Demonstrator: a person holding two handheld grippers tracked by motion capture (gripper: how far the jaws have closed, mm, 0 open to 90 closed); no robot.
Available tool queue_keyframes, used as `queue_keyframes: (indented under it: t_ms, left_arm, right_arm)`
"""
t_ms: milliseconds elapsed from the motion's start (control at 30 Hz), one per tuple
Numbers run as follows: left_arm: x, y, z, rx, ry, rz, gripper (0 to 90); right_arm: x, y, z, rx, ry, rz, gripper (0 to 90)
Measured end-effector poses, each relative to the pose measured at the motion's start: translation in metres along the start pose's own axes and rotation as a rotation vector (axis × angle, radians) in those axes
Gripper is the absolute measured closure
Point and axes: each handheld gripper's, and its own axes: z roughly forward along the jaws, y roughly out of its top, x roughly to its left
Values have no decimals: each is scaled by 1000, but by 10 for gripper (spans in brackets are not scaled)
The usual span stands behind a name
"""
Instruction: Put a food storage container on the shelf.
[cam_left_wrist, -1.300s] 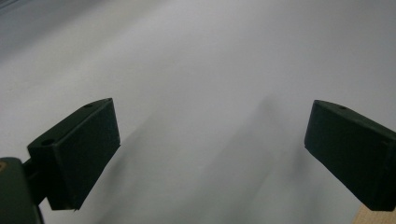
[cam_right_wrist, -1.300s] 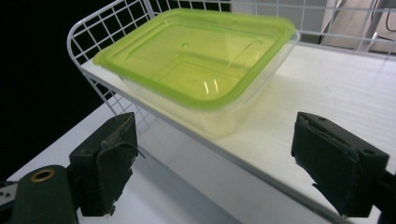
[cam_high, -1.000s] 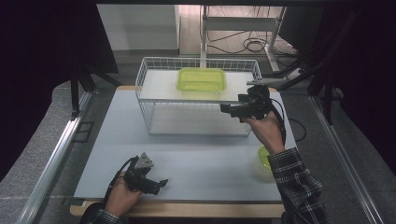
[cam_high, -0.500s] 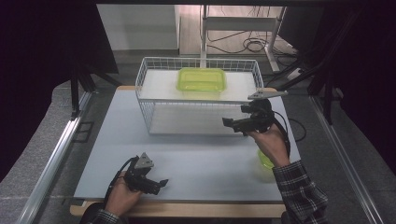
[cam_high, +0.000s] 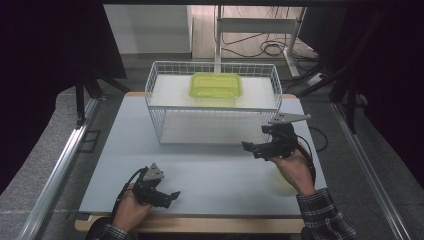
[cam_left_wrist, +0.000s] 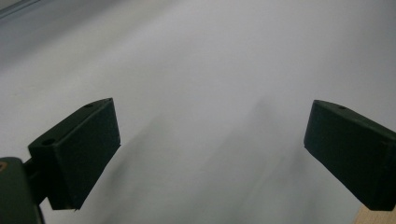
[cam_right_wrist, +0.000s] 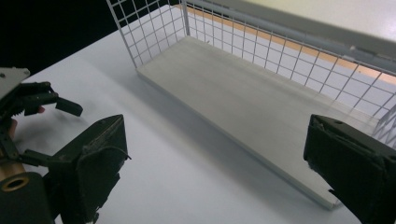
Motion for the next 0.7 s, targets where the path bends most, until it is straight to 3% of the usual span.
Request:
queue_keyframes:
  t_ms: [333,700]
  left_arm:
    - [-3,1,1,-12,-21,22,38]
    - [-4,1,0,-22,-16,35,38]
  right_arm:
    - [4,-24,-1,9,-9,-4,62]
    - [10,-48,3,8,-13,-20,66]
